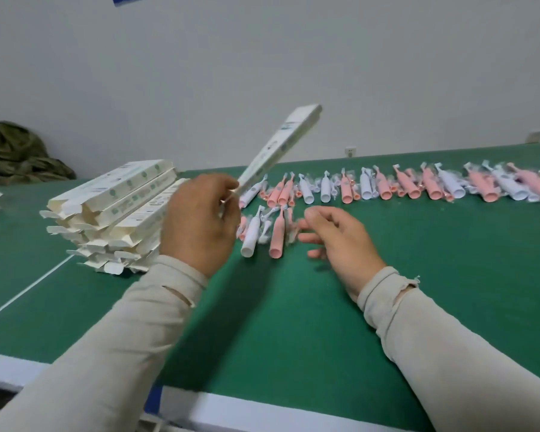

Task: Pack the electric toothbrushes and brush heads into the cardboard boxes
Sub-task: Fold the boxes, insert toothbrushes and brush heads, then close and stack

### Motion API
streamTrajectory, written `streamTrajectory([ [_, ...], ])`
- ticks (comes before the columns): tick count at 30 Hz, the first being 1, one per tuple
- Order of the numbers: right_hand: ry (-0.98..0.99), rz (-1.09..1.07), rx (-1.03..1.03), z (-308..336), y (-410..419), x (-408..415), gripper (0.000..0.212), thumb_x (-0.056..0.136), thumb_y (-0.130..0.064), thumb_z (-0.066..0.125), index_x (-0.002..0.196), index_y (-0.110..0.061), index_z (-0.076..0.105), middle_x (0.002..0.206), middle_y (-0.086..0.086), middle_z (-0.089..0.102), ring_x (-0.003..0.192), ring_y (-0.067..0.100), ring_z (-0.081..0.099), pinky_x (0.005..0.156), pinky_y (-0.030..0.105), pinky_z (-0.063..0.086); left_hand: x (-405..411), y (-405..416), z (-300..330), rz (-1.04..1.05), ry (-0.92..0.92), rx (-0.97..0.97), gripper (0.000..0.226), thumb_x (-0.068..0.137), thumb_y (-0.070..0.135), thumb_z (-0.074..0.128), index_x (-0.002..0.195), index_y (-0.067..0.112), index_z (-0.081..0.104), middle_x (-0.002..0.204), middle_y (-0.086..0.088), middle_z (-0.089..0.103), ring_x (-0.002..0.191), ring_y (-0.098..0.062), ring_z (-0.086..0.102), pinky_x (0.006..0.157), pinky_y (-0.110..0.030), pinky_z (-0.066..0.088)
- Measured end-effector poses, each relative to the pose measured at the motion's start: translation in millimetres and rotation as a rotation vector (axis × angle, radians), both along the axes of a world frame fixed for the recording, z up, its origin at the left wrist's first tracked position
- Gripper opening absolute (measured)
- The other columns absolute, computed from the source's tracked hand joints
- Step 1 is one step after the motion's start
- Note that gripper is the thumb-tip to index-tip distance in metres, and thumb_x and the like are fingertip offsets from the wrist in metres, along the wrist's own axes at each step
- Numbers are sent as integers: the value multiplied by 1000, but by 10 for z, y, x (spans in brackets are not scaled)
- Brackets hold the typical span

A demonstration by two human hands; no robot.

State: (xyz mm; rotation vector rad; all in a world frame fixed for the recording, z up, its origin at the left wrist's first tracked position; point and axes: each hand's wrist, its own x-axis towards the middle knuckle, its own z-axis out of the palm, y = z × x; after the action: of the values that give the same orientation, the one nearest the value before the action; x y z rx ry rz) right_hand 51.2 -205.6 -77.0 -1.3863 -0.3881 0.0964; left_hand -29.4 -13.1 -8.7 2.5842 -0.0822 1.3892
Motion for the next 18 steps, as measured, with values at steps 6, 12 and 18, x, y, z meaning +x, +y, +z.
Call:
streamTrajectory([
  [6, 293, -7, 314, 48, -109, 12, 21, 101, -19, 57, 113, -4, 63, 79, 4, 73, 69, 16, 69, 60, 30, 55, 263, -825, -457, -372, 197, 221, 18, 85, 19, 68, 102, 17, 67, 85, 0, 66, 81, -27, 57, 74, -45, 47],
  [12, 329, 114, 381, 69, -302, 140, 18, 101, -18, 54, 110, -10, 68, 107, 12, 76, 99, 33, 70, 91, 54, 53, 565, -886, -418, -339, 53, -916, 7, 94, 34, 65, 97, 28, 67, 94, 17, 68, 85, -1, 62, 76, -15, 46],
  [18, 364, 424, 233, 84, -338, 77, 36, 91, -18, 62, 122, -1, 64, 120, 17, 71, 103, 29, 71, 90, 42, 58, 674, -776, -559, -1088, 873, -1701, 57, 96, 50, 53, 139, 12, 55, 134, -14, 62, 120, -29, 62, 95, -42, 52],
])
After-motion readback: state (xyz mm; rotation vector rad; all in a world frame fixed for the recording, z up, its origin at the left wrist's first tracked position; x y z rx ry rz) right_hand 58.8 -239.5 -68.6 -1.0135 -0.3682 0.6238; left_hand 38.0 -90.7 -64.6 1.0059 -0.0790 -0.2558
